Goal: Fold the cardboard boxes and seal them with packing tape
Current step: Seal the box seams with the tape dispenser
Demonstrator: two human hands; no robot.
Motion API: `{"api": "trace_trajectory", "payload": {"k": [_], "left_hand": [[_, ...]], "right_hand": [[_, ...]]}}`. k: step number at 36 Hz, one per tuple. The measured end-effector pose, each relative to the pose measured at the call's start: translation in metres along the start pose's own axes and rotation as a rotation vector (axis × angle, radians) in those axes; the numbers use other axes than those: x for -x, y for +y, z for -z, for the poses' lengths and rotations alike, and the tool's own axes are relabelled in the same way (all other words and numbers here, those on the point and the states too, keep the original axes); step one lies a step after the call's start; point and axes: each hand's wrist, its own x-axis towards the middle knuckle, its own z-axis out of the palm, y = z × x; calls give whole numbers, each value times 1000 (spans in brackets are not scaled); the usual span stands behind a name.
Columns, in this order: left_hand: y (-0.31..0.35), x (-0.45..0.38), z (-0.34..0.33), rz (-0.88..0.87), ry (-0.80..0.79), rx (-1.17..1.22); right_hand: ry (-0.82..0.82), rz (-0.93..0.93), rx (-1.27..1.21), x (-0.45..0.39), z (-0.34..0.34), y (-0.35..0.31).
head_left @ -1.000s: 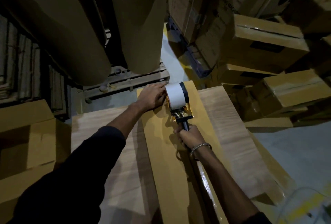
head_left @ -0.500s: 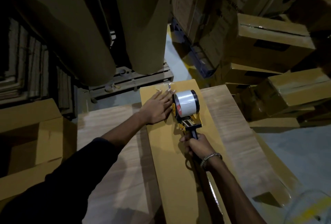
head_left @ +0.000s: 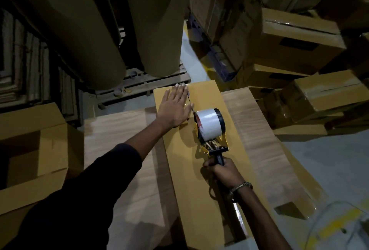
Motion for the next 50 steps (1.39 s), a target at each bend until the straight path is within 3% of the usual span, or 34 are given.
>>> {"api": "trace_trajectory", "payload": {"k": [7, 15, 23, 34, 44, 50], "left_hand": [[18, 35, -12, -322, -47, 12], [21, 35, -7, -266, -61, 18], [27, 35, -4, -217, -46, 3], [29, 79, -17, -462, -112, 2], [41, 82, -10, -344, -153, -30], [54, 97, -4, -303, -181, 1]], "right_hand": [[-36, -4, -11, 10, 5, -4], [-69, 5, -63, 23, 7, 3], [-92, -36, -41, 60, 21, 59], [-75, -22, -81, 60, 20, 61], [-91, -87, -258, 98, 24, 100], [-67, -29, -275, 106, 20, 125]]}}
